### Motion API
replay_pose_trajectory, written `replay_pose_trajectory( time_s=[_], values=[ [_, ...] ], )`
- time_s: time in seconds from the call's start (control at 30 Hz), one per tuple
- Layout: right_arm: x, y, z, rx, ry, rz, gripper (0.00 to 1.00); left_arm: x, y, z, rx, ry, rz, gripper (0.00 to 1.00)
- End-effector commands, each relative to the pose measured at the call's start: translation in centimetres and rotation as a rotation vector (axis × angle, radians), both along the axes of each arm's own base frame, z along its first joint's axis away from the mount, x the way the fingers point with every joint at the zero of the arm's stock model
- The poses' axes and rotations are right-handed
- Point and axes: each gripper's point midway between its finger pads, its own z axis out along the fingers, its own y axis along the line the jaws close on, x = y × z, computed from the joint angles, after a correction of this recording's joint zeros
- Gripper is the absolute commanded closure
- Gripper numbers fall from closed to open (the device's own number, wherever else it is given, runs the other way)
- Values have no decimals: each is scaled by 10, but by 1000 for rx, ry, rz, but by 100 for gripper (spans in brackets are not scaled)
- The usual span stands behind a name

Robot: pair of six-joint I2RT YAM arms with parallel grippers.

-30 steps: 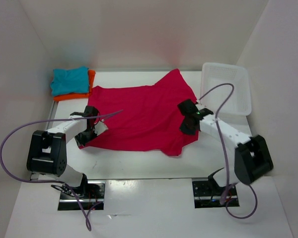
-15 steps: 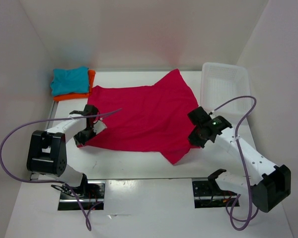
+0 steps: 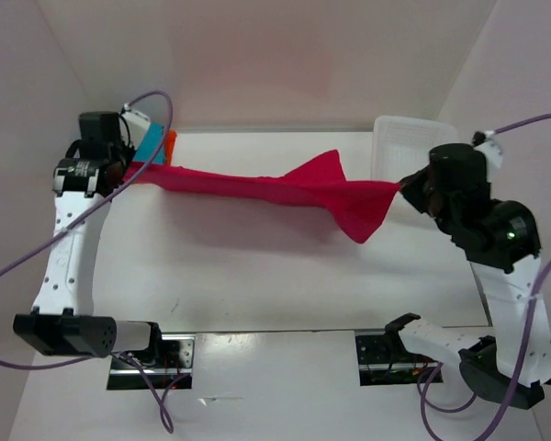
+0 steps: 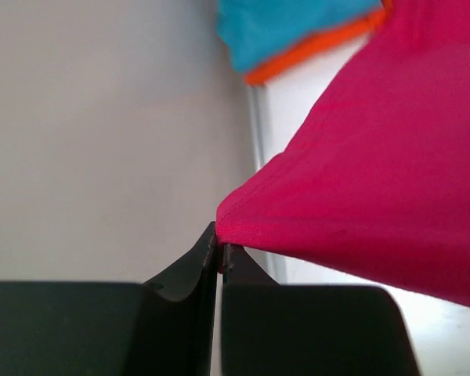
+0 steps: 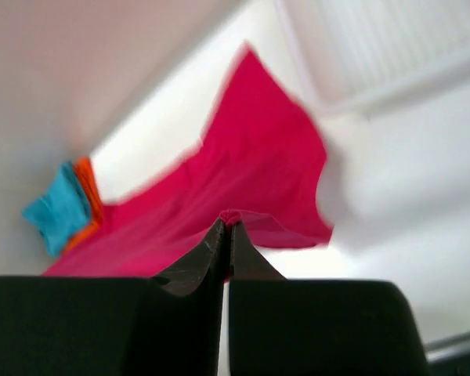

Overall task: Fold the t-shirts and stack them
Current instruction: Flatten out the tshirt

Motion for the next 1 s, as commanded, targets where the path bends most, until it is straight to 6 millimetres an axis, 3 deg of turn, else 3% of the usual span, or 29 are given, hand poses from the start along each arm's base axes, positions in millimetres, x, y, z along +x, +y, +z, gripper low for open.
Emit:
replay_pose_trajectory(
  time_s=[0.0, 0.03, 0.07, 0.13, 0.2, 0.37, 0.43, 0.47, 0.53, 0.63, 0.67, 0.87, 0.97],
  values=[
    [-23, -58, 67, -160, -164, -138, 100, -32, 15, 72, 62, -162, 67, 100],
    [-26, -66, 79, -212, -183, -141, 100, -38, 16, 94, 71, -227, 63, 100],
    [-35, -75, 108, -214, -254, -166, 100, -44, 17, 124, 83, -301, 69, 100],
    [-44, -93, 132, -296, -291, -200, 100, -58, 21, 155, 112, -376, 84, 100],
    [-49, -93, 154, -273, -360, -200, 100, -75, 25, 188, 140, -459, 103, 100],
    [-56, -89, 192, -256, -482, -168, 100, -110, 34, 252, 223, -619, 137, 100],
    [-50, -83, 199, -262, -493, -149, 100, -112, 36, 265, 252, -638, 146, 100],
    [-55, -85, 209, -251, -525, -154, 100, -120, 38, 281, 273, -679, 156, 100],
    [-47, -80, 216, -247, -535, -155, 100, -115, 40, 290, 296, -694, 163, 100],
    [-29, -68, 217, -294, -513, -152, 100, -95, 41, 285, 323, -660, 152, 100],
    [-24, -65, 216, -325, -500, -149, 100, -74, 38, 274, 319, -623, 122, 100],
    [50, -18, 189, -543, -363, -186, 100, 27, 21, 159, 214, -342, -13, 100],
    [99, 13, 165, -590, -316, -136, 100, 60, 14, 104, 164, -225, -48, 100]
  ],
)
